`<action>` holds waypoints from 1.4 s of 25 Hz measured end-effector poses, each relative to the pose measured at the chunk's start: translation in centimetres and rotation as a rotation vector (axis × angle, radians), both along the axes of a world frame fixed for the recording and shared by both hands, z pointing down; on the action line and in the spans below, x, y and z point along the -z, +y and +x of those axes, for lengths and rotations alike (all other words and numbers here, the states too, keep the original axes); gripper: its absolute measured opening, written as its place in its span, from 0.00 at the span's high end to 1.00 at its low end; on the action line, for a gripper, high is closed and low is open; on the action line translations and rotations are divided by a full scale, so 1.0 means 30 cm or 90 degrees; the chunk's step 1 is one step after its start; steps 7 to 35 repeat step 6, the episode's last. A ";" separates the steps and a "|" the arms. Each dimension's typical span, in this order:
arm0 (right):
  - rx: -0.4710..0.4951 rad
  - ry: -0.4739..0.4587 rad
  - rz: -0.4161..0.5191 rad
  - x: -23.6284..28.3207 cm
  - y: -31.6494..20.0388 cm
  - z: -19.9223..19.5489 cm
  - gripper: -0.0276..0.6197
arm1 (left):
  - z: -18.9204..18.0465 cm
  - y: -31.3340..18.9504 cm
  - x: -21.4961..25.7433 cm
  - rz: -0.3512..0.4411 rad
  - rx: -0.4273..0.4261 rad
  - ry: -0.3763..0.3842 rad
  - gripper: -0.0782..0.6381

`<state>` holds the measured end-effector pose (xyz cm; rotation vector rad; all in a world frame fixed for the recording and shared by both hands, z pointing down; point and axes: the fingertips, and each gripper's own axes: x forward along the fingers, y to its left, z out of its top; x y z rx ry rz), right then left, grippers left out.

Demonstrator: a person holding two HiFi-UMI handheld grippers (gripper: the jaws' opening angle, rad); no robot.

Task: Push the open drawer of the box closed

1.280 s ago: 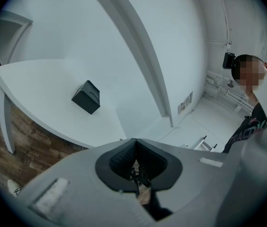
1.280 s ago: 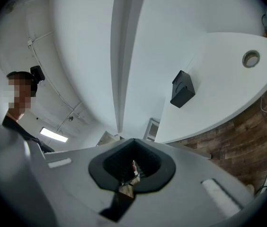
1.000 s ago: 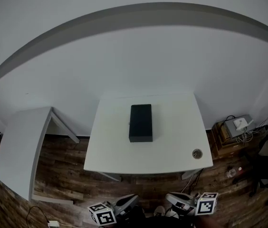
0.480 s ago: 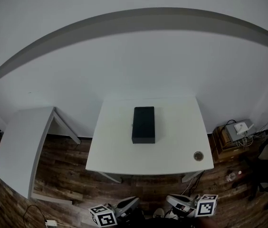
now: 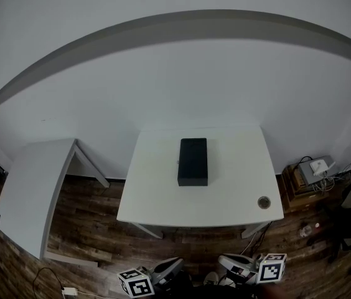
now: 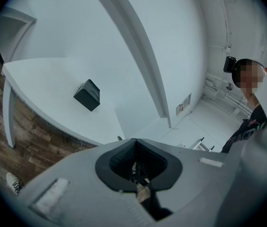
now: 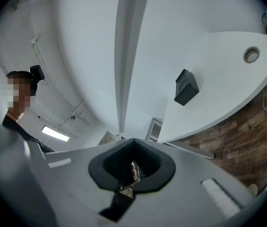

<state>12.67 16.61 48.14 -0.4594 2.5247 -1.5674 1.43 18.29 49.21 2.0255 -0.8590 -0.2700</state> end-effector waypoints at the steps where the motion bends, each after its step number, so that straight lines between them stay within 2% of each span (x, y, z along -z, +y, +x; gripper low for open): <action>1: 0.001 -0.001 0.000 0.002 0.004 -0.003 0.95 | -0.001 0.004 -0.001 -0.001 0.001 0.002 0.89; 35: 0.002 -0.004 0.001 0.015 0.013 -0.013 0.95 | -0.015 0.016 0.003 0.000 0.005 0.007 0.89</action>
